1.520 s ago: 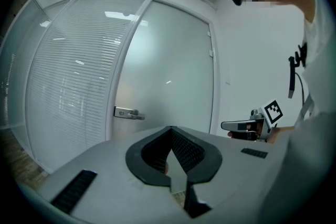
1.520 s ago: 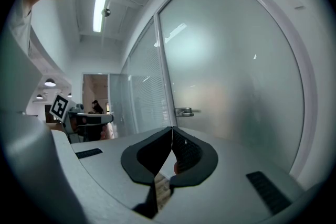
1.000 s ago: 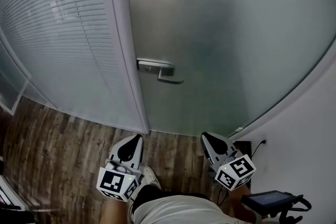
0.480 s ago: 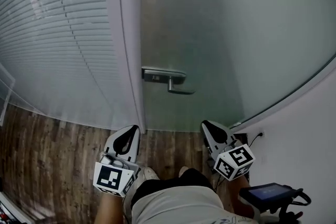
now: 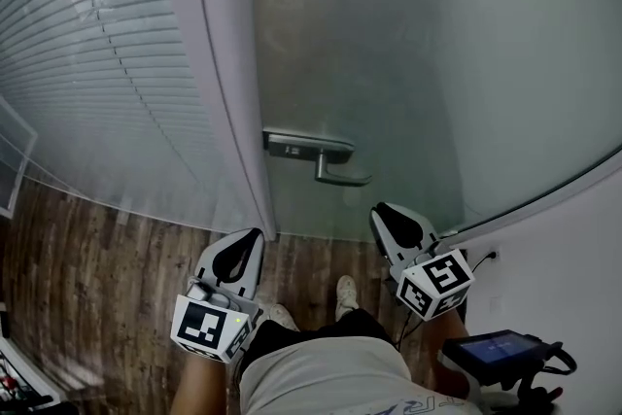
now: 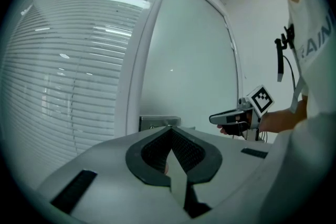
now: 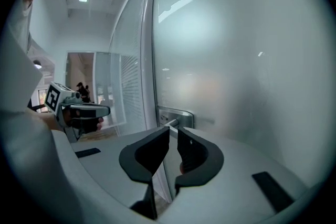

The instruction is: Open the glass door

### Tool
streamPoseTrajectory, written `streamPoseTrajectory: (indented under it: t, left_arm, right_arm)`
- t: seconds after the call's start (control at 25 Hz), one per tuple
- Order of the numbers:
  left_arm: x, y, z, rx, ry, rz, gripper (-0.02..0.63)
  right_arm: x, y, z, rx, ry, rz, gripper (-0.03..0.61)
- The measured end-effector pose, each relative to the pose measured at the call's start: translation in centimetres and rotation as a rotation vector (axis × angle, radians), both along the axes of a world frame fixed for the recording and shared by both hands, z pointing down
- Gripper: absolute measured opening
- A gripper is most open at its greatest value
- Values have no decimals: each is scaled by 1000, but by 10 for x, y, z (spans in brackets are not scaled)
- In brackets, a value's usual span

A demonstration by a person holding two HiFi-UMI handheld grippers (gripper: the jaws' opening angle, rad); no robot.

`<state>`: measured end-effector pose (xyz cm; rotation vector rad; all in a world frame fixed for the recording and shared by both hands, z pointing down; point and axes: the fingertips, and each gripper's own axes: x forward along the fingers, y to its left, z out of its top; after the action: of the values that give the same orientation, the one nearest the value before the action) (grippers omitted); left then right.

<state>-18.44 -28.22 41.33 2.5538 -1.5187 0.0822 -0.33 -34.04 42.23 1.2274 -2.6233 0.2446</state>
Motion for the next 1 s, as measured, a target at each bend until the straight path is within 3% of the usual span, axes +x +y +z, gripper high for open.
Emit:
streamPoseTrajectory:
  t: [0.28,0.52,0.68,0.92,1.0]
  left_arm:
    - [27,-29,-1,-36,-3,-32,-6]
    - [38,-36,9,-65,-15,-73,-6]
    - [37,-28,11,-84,-15,-93,-6]
    - [30,-19,14,-89,-9,-129,-6]
    - [26,-20,12,-88,-7,-137,-6]
  right_arm:
    - [12,-39,11,-44,43,-112,106]
    - [4,-55,47,-86,236,-276,185]
    - [-1,-61,55,-86,319,-313,187]
    - [-4,-56,61,-122,335,-358,183]
    - [-4,-57,59,-132,314,-340,132]
